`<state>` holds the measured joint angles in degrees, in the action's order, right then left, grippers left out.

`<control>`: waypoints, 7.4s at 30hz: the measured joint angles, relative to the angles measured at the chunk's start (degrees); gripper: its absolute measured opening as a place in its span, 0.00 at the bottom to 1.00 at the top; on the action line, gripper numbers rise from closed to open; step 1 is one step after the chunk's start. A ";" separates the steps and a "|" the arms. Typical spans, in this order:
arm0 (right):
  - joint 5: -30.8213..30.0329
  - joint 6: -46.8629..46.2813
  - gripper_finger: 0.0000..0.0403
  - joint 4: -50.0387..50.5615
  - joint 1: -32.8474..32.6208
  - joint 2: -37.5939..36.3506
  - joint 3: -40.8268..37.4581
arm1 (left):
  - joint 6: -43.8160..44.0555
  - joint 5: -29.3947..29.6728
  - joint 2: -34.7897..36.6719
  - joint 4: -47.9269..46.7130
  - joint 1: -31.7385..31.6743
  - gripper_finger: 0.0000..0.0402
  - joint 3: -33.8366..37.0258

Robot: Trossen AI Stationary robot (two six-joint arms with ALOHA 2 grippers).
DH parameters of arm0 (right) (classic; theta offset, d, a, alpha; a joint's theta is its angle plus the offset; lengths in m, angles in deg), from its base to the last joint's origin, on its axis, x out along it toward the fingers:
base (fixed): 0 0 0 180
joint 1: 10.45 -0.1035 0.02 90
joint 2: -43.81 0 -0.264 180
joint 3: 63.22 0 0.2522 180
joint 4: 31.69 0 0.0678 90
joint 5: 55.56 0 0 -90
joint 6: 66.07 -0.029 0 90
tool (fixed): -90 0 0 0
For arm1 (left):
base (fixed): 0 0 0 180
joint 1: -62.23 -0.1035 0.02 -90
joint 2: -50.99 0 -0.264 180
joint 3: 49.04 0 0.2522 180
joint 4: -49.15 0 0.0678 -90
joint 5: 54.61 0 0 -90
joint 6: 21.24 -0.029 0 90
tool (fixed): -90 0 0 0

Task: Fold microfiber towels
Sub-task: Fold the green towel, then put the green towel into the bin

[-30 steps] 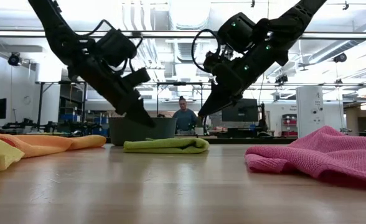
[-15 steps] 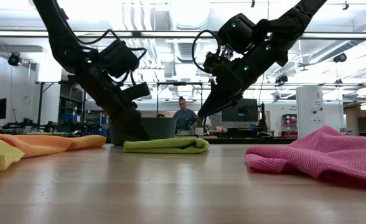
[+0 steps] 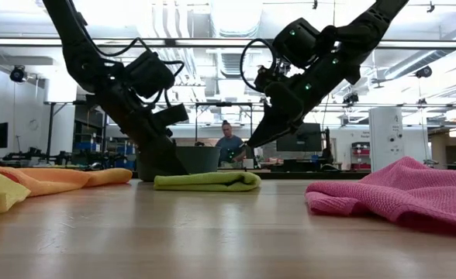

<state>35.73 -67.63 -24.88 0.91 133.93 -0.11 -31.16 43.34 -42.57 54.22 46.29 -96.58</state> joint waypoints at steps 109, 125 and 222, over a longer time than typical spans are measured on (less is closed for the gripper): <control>5.61 0.89 0.02 -11.84 3.47 28.40 22.57 | 16.66 -8.02 8.33 -14.00 10.01 0.07 1.73; 2.62 4.51 0.02 -1.16 4.49 25.77 25.50 | 21.14 -11.39 9.80 -17.42 10.01 0.01 1.77; 0.19 -42.32 0.65 -6.26 -2.36 8.35 -2.15 | 58.98 -5.01 0.92 -3.21 5.78 0.60 0.09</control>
<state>35.92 -109.95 -31.14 -1.45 142.28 -2.26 27.82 38.33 -41.66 51.01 52.07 -96.49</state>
